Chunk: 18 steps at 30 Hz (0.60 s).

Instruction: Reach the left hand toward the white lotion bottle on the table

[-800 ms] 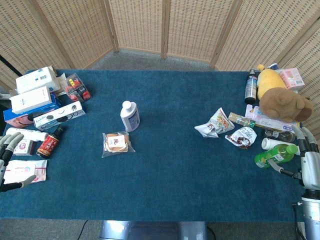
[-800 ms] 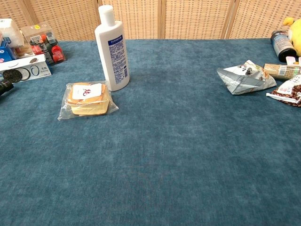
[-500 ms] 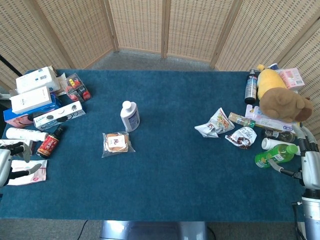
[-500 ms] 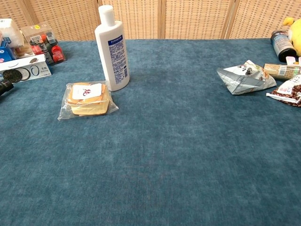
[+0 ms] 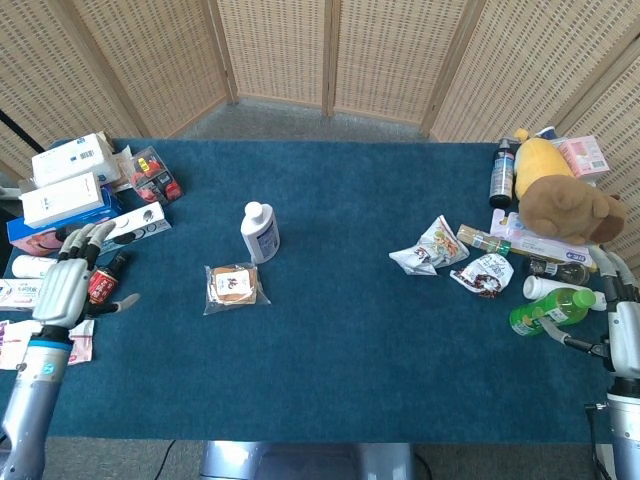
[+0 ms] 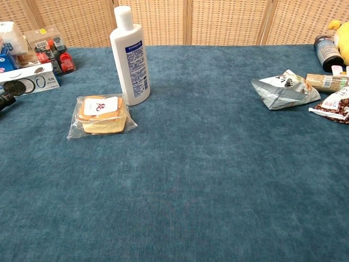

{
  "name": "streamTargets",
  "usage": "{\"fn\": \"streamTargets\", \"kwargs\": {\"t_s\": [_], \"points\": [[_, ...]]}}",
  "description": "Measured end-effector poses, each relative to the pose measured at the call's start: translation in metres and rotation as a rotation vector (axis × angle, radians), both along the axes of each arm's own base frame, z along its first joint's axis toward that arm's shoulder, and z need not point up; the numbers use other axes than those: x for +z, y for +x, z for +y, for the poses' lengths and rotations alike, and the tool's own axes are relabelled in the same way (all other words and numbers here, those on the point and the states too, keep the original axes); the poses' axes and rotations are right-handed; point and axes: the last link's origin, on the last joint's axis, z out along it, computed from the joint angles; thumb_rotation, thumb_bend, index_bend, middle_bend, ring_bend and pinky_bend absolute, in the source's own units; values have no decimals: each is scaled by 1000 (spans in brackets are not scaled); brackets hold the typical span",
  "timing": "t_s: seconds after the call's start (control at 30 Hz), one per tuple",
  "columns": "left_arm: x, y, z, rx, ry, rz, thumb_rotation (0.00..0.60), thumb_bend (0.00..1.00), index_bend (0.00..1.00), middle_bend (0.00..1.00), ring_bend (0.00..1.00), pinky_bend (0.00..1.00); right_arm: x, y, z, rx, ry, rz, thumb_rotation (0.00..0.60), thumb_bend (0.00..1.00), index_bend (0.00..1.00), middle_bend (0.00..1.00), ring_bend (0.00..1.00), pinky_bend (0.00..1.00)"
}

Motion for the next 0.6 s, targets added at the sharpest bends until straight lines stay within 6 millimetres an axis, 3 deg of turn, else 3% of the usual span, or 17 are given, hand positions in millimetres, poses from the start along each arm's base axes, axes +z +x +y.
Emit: {"fn": "streamTargets", "kwargs": {"t_s": [0.23,0.43,0.6], "points": [[-37,42,41,-37,20,-71,600,0,0,0,0,0,-6,2,1,14,41,-7,600,0,0,0,0,0],[-67,78,63,-85,24,-136,600,0,0,0,0,0,-9,3,2,20,82,-14,600,0,0,0,0,0],[-86,97,77,-102,34,-163,600,0,0,0,0,0,-11,4,3,23,96,-19,600,0,0,0,0,0]]}}
